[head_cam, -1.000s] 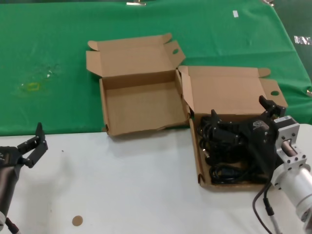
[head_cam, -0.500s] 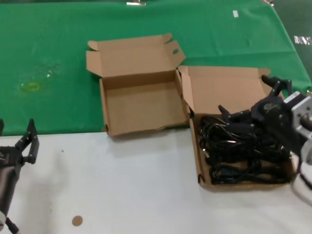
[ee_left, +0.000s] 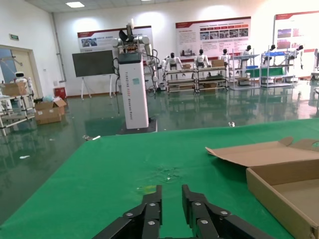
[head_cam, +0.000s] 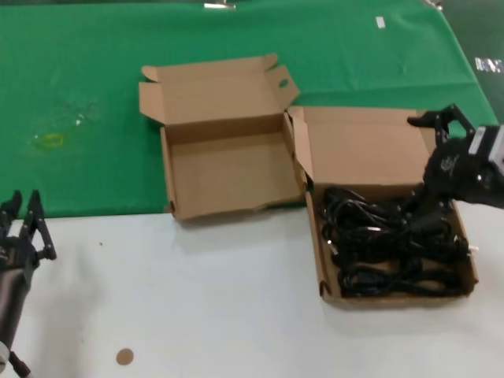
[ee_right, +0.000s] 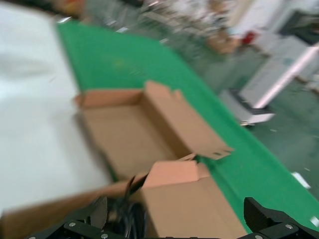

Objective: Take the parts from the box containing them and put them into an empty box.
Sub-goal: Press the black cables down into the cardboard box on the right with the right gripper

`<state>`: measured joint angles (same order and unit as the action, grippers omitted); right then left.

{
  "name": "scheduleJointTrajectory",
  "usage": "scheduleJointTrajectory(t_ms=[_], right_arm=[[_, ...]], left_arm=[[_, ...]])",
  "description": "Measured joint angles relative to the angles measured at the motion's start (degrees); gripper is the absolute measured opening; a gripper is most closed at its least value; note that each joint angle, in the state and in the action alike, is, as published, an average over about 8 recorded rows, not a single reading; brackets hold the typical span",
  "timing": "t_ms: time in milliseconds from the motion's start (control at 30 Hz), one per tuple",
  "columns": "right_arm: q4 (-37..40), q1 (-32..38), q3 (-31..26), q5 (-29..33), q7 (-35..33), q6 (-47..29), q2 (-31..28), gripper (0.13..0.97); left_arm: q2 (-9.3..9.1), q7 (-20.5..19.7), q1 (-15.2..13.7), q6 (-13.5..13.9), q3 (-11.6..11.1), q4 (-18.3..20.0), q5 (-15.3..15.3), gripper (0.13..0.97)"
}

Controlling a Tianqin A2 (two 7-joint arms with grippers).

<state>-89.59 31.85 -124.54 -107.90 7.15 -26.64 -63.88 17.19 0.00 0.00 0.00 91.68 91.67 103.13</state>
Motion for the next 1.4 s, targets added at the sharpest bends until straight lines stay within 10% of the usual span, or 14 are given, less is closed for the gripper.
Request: scheduleJointTrajectory(t_ms=[633,1400], right_arm=[[9.3,15.3,-2.3,16.4,-10.8,-40.0,5.9,0.966],[25.4,20.2,0.7,27.4,-19.2,-43.3,17.4,0.882]], left_arm=[[0.0,0.0,0.0,0.0,0.0,0.0,0.0,0.153],[0.0,0.0,0.0,0.0,0.0,0.0,0.0,0.152]])
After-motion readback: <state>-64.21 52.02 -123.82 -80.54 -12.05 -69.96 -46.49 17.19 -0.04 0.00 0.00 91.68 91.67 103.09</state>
